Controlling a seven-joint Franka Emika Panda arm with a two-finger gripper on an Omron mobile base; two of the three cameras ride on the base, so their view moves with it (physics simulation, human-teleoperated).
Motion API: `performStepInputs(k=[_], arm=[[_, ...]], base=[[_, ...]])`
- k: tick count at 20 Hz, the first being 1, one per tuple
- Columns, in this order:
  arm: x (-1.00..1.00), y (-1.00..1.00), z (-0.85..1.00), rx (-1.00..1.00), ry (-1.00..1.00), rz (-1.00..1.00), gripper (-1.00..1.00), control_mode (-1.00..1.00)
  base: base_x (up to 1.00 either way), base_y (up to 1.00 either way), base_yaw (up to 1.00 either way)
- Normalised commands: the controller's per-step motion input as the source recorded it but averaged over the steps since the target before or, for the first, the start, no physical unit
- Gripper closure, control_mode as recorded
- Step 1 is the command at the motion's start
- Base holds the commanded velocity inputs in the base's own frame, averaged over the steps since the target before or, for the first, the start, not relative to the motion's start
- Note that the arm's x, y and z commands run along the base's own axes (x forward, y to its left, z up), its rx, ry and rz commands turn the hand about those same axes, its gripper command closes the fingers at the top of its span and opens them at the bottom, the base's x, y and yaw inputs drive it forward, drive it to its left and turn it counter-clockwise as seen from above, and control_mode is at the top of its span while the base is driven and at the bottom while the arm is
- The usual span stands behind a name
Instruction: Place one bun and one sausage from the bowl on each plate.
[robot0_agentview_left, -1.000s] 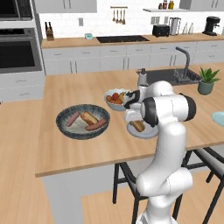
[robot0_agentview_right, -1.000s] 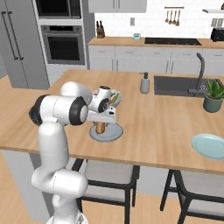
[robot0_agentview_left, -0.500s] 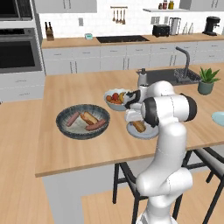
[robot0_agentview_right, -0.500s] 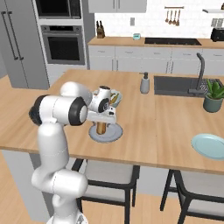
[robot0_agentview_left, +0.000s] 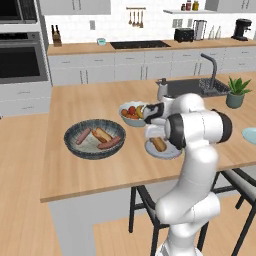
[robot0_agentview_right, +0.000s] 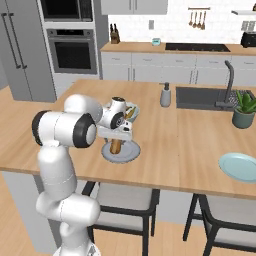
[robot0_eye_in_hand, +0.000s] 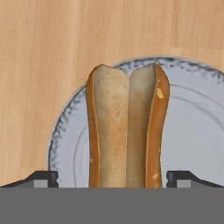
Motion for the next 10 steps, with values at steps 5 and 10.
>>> performStepInputs(k=[5,10], arm=[[-0.2,0.0,0.57,0.0,-0.04,-0.03,-1.0,-1.0],[-0.04,0.46,0.35,0.0,-0.02,-0.02,-1.0,-1.0]], base=[[0.0,0.0,0.0],[0.0,0.0,0.0]])
